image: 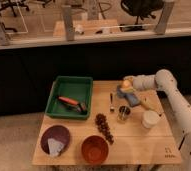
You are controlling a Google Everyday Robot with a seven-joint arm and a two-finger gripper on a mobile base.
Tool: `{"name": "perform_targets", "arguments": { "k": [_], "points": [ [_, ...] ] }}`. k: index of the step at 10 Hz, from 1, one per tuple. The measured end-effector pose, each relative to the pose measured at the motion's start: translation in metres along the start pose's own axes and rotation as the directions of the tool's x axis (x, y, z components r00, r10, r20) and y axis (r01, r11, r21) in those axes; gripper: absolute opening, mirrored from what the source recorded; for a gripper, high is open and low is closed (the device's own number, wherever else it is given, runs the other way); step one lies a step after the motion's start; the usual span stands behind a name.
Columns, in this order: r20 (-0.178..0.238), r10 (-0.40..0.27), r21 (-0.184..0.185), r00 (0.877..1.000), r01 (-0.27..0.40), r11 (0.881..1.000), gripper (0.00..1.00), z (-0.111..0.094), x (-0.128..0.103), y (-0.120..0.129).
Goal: Place apple in plastic cup
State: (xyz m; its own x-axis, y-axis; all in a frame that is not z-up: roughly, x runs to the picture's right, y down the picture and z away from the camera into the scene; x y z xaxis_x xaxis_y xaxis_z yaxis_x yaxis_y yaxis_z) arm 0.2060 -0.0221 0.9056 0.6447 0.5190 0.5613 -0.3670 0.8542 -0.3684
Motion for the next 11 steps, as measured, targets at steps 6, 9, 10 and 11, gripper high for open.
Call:
{"name": "perform_targets", "arguments": {
  "k": [6, 9, 10, 11],
  "points": [
    [0.025, 0.023, -0.037, 0.999, -0.022, 0.999, 0.24, 0.023, -0.001, -0.002],
    [0.026, 0.022, -0.059, 0.999, -0.020, 0.998, 0.54, 0.028, -0.001, 0.001],
    [0.028, 0.020, -0.063, 0.999, -0.019, 0.998, 0.62, 0.029, -0.003, 0.001],
    [0.030, 0.019, -0.069, 0.999, -0.017, 0.997, 0.72, 0.031, -0.004, 0.002]
  ]
}}
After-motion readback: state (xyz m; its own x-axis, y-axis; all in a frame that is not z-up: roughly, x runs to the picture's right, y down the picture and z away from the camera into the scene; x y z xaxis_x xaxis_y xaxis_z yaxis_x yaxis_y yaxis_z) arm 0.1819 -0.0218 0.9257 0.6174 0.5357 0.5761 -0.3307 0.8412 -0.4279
